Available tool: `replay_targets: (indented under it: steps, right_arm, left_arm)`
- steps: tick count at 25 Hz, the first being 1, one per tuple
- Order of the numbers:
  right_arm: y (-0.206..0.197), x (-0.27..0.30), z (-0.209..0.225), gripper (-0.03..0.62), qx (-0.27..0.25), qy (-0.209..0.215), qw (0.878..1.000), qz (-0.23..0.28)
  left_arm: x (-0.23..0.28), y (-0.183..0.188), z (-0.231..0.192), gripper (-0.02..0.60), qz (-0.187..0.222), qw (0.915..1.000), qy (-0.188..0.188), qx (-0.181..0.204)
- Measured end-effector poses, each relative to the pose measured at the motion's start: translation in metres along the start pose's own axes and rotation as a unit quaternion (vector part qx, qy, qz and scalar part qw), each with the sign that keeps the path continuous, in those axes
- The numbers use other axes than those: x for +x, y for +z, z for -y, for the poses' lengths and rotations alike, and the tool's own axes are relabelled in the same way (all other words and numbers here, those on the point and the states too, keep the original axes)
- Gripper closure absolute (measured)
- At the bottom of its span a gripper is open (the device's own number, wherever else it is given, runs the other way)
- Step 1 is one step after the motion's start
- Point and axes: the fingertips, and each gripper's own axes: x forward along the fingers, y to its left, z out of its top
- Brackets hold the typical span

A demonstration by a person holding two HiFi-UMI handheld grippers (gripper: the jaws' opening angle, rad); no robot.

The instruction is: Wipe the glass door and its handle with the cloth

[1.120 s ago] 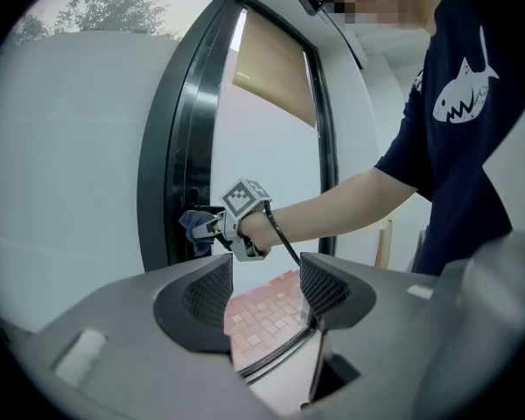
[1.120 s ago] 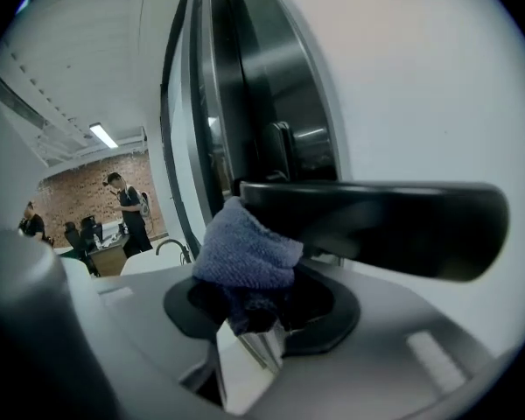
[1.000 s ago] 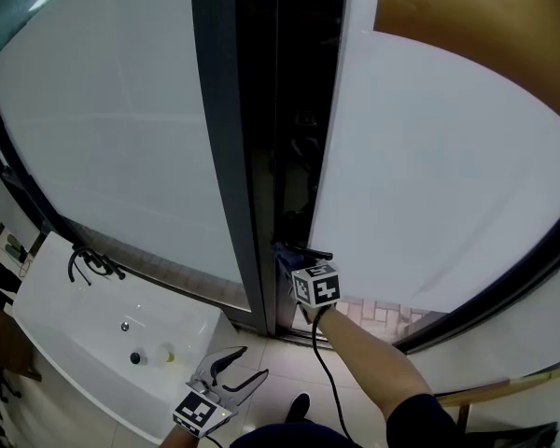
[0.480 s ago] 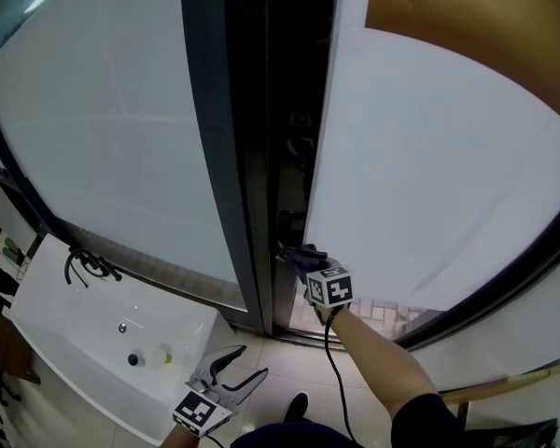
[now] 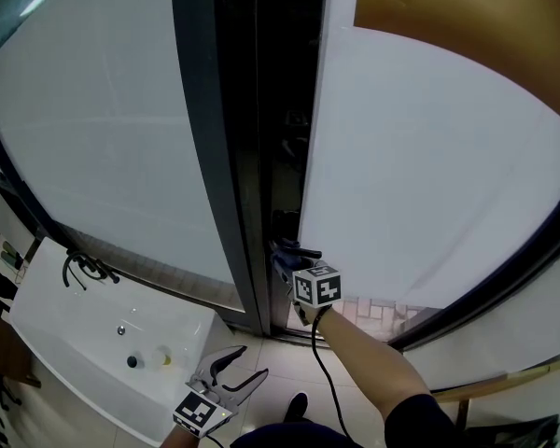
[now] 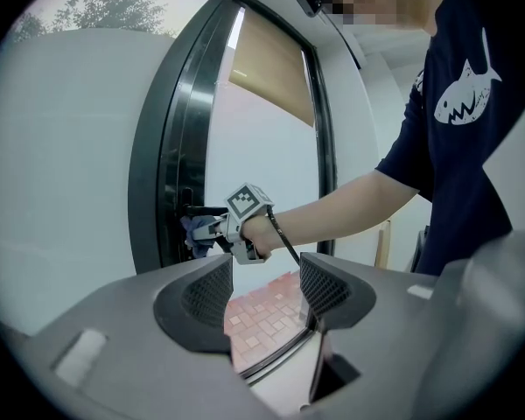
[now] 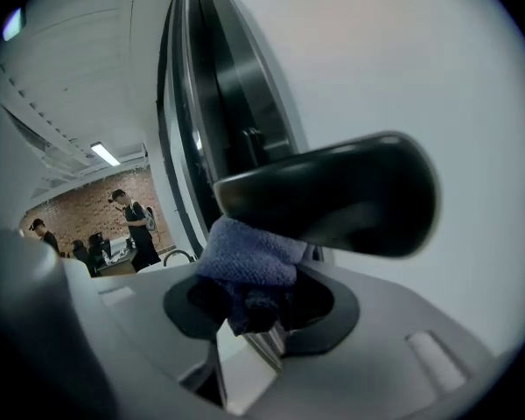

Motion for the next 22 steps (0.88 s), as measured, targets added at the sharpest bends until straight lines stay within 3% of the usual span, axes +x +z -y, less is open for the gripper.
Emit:
replay_targets:
  steps: [6,13,22]
  right_arm:
    - [-0.002,0.007,0.011,0.448,-0.011,-0.004,1.000,-0.013]
    - [-0.031,-0.012,0.053,0.448,0.000,-0.048,0.998,-0.037]
    - [-0.087,-0.001,0.025,0.448,-0.006,0.006,0.996,-0.093]
  left_arm:
    - [-0.005,-0.008,-0.003,0.345,-0.006,0.9999,0.011,-0.001]
    - [-0.008,-0.011,-0.005,0.345,-0.007,0.9999,0.015,-0.003]
    - [-0.004,-0.004,-0.002,0.345,-0.008,0.9998,0.020,0.003]
